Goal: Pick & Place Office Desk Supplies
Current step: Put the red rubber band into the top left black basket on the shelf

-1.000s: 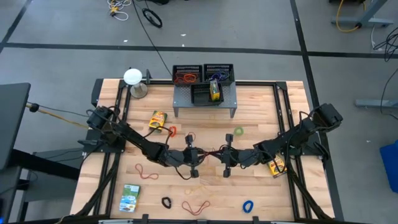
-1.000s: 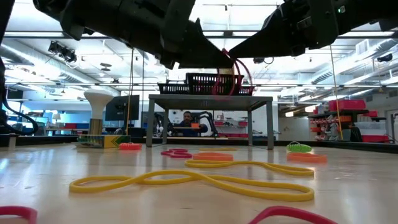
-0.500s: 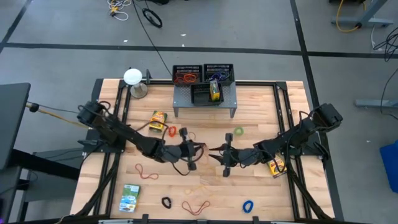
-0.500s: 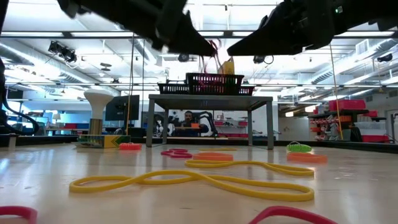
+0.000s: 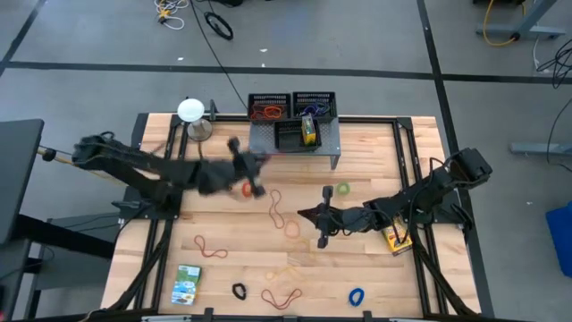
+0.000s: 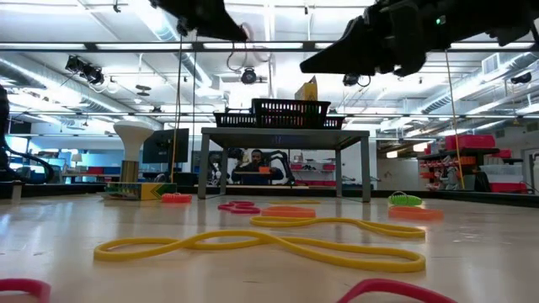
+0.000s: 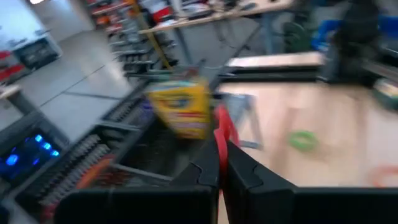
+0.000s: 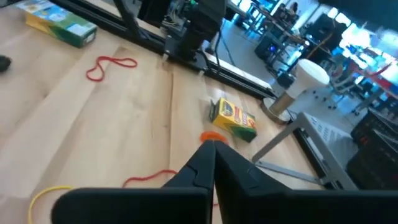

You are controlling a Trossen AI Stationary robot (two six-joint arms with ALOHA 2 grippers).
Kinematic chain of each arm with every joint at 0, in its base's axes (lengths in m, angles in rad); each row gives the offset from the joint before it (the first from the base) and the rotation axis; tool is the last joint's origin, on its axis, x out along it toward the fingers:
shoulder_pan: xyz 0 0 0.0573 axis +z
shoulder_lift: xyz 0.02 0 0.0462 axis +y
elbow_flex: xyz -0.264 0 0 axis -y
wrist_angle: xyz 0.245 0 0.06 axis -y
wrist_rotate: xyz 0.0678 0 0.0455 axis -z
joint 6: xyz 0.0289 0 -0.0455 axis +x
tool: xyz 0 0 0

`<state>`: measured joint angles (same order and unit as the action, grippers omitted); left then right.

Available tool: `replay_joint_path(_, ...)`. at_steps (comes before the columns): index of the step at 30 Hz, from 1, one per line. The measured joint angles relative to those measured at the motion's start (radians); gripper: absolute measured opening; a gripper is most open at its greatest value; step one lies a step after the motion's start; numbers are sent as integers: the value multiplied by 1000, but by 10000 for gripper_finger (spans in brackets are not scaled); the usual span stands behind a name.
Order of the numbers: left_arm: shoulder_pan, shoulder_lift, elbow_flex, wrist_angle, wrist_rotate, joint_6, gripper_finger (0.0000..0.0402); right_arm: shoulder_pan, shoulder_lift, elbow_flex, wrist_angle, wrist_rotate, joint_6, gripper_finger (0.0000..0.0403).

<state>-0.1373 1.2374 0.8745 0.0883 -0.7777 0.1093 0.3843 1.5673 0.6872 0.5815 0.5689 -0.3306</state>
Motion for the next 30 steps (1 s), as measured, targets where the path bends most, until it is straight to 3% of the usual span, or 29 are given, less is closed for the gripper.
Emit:
replay_joint_path(5, 298, -50, 35, -44, 264, 7, 5, -22, 0, 0, 0, -46, 37, 15)
replay_joint_path(9, 521, 8, 136, -132, 443, -15, 5, -22, 0, 0, 6, -46, 38, 5)
replay_joint_path(13, 663, 96, 246, -235, 591, -47, 5, -15, 0, 0, 7, -46, 65, 10)
replay_joint_path(20, 770, 241, 364, -319, 722, -44, 5, -11, 0, 0, 7, -46, 70, 6)
replay_joint_path(30, 793, 333, 392, -332, 838, -34, 16, -11, 0, 0, 7, -45, 37, 3)
